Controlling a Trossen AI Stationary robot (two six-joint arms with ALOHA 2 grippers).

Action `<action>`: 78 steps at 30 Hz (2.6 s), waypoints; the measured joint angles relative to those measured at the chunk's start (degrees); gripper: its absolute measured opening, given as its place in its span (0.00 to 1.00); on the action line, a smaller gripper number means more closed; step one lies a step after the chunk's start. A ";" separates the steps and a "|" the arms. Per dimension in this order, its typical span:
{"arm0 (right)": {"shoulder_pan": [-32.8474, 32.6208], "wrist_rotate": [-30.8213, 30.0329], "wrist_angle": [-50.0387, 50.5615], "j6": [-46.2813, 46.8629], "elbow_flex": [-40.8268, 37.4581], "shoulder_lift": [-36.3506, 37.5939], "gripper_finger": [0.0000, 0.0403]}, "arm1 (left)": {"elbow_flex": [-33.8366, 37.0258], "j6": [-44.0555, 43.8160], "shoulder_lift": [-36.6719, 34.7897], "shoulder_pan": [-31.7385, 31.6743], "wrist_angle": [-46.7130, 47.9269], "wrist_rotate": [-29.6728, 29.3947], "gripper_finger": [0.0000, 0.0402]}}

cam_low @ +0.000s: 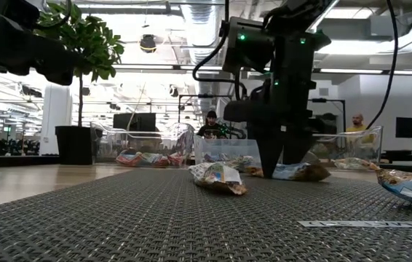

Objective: Pick and place Granola Bars by type
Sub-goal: Put the orange granola bar into the right transparent bin

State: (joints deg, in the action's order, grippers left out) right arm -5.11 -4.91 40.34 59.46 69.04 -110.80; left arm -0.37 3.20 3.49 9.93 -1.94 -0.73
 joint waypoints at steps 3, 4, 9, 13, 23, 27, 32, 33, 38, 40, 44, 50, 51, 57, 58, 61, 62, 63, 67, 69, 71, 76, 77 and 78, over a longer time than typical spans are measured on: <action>0.07 0.14 -0.06 -0.02 -0.02 -0.01 0.36 | -0.01 0.00 0.23 0.00 0.02 0.04 0.46; 0.05 0.14 -0.38 -0.02 -0.02 -0.04 0.33 | 0.00 0.00 0.19 0.00 0.00 0.04 0.46; 0.05 0.14 -0.29 -0.10 -0.02 -0.07 0.21 | 0.01 0.00 0.17 -0.01 0.00 0.04 0.46; 0.05 0.20 0.14 -0.44 0.31 -0.02 0.16 | -0.01 0.00 0.17 0.00 0.00 0.04 0.46; 0.51 0.83 -0.17 -4.72 3.89 0.50 0.15 | 0.00 0.00 0.17 0.00 0.00 0.04 0.46; 0.75 0.11 -0.47 -5.53 4.74 3.00 0.15 | -0.01 0.00 0.17 0.00 0.00 0.04 0.46; 1.42 -2.50 -1.01 -5.98 4.79 8.05 0.15 | 0.01 0.00 0.17 0.00 0.02 0.06 0.46; 1.65 -2.93 -1.16 -5.99 4.83 9.20 0.15 | 0.00 0.00 0.17 0.00 0.00 0.06 0.46; 3.27 -4.96 -2.00 -7.50 4.83 15.26 0.15 | 0.00 0.00 0.17 0.00 0.02 0.07 0.46; 3.96 -5.43 -2.79 -8.67 4.83 17.66 0.15 | 0.01 0.00 0.17 0.00 0.00 0.07 0.46; 5.72 -5.54 -3.49 -9.31 4.83 22.14 0.15 | -0.01 0.00 0.17 0.00 0.00 0.07 0.46; 7.96 -5.54 -3.35 -12.00 4.83 28.48 0.15 | 0.00 0.00 0.17 0.00 0.00 0.07 0.46; 8.26 -5.54 -3.45 -12.00 4.83 29.32 0.15 | -0.01 0.00 0.17 0.00 0.00 0.07 0.46; 9.17 -5.52 -2.40 -14.96 4.83 32.00 0.15 | -0.01 0.00 0.17 0.00 0.00 0.09 0.46; 9.20 -5.52 -1.98 -14.99 4.83 32.10 0.15 | 0.00 0.00 0.17 0.00 0.00 0.07 0.46; 9.44 -5.14 -1.12 -16.79 4.83 32.15 0.15 | 0.00 0.00 0.17 0.00 0.00 0.07 0.46; 9.49 -5.02 -1.14 -17.67 4.83 32.15 0.15 | -0.01 0.00 0.17 0.00 0.00 0.07 0.46; 9.64 -5.01 -1.14 -18.30 4.83 32.15 0.15 | -0.01 0.00 0.17 0.00 0.01 0.07 0.46; 10.75 -4.04 -1.16 -21.39 4.83 32.15 0.15 | 0.00 0.00 0.17 0.00 0.00 0.07 0.46; 11.60 -4.06 -1.20 -22.37 4.83 31.92 0.15 | -0.01 0.00 0.17 0.00 0.00 0.07 0.46; 12.82 -4.06 -1.06 -22.62 4.83 31.82 0.15 | -0.01 0.00 0.17 0.00 0.00 0.08 0.46; 17.00 -4.08 -0.80 -26.55 4.83 31.85 0.15 | -0.01 0.00 0.17 0.00 0.00 0.07 0.46; 18.09 -4.08 -0.64 -26.56 4.83 31.85 0.15 | 0.00 0.00 0.17 0.00 0.01 0.07 0.46; 19.19 -4.08 -0.39 -26.55 4.83 31.85 0.15 | -0.01 0.00 0.17 0.00 0.02 0.08 0.46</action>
State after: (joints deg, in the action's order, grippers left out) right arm 14.08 -8.99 39.95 32.91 73.87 -78.96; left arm -0.38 3.20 3.66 9.93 -1.92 -0.65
